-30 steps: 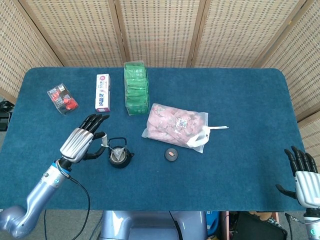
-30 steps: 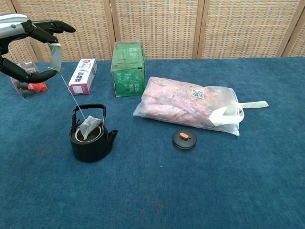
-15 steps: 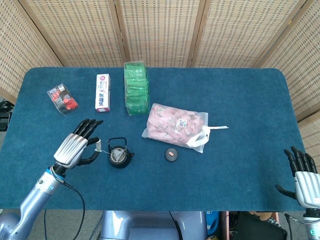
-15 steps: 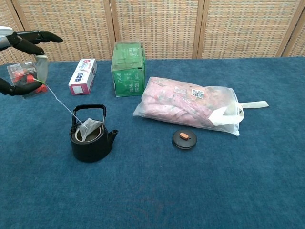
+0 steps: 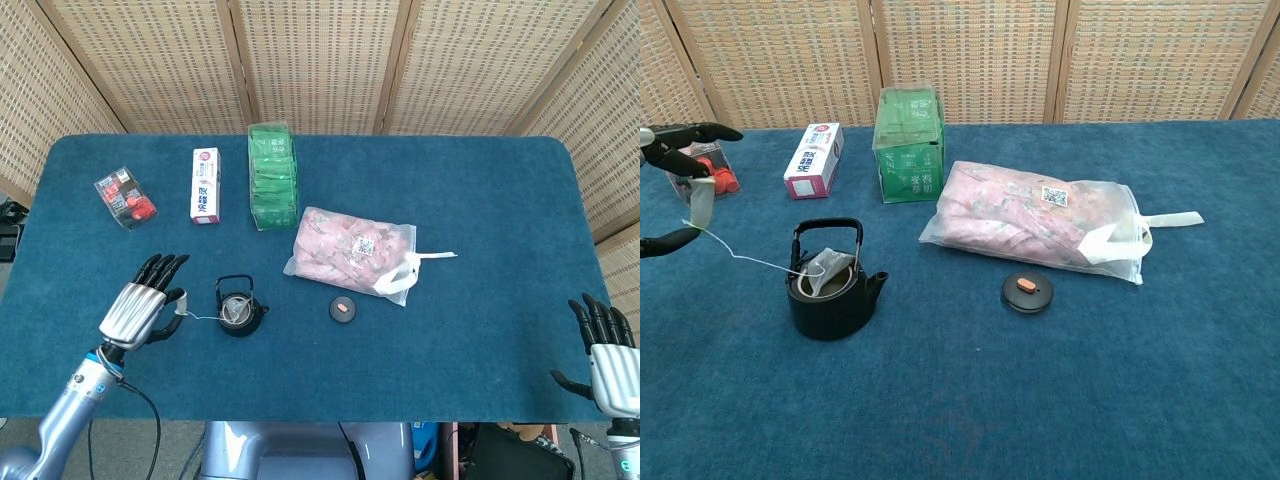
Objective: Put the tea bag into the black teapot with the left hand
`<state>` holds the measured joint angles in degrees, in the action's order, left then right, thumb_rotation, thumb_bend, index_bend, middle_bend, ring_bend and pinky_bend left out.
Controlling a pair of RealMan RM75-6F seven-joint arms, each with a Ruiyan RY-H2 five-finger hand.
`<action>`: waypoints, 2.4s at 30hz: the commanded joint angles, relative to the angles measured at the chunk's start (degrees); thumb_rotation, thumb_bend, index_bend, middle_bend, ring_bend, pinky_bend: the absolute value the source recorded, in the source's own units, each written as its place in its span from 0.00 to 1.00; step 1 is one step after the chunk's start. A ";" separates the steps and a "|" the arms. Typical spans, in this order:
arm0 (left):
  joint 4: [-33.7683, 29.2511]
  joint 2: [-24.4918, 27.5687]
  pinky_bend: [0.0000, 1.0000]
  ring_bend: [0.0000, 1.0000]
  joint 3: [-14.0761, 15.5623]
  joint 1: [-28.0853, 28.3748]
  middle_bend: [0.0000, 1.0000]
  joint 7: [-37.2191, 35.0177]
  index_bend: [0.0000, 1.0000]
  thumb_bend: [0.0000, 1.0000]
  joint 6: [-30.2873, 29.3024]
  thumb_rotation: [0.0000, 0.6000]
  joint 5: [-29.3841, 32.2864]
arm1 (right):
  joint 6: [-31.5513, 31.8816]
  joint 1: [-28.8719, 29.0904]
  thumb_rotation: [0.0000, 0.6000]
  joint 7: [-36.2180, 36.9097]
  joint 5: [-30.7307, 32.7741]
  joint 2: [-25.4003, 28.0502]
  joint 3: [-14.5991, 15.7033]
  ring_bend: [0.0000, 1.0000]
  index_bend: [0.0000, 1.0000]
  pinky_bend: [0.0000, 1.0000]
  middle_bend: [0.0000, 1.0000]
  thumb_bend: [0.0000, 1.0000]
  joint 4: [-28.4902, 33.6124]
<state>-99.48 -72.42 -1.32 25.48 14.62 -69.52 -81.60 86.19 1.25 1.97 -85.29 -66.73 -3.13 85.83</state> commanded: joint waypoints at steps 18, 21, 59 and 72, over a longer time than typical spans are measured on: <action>-1.32 -0.34 0.00 0.00 1.29 -1.24 0.00 5.11 0.43 0.42 2.23 1.00 3.32 | 0.37 -0.16 1.00 0.23 -0.07 0.04 -0.13 0.00 0.00 0.00 0.03 0.06 -0.29; -1.67 -0.11 0.00 0.00 1.46 -1.46 0.00 5.23 0.40 0.42 2.24 1.00 3.32 | 0.36 -0.16 1.00 0.21 -0.06 0.06 -0.14 0.00 0.00 0.00 0.03 0.06 -0.32; -10.60 4.45 0.71 0.79 0.01 8.06 0.88 26.10 0.21 0.85 14.35 1.00 13.99 | 0.53 -0.29 1.00 0.22 -0.39 0.20 -0.01 0.00 0.00 0.00 0.03 0.06 -0.23; -8.30 0.64 0.71 0.79 0.25 10.58 0.88 26.42 0.20 0.85 15.50 1.00 16.55 | 0.47 -0.50 1.00 0.70 -0.09 0.24 0.03 0.00 0.00 0.00 0.03 0.06 -0.62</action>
<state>-107.83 -71.72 -1.13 35.99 41.02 -54.09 -65.10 86.65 0.75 2.68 -85.38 -66.49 -3.10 85.22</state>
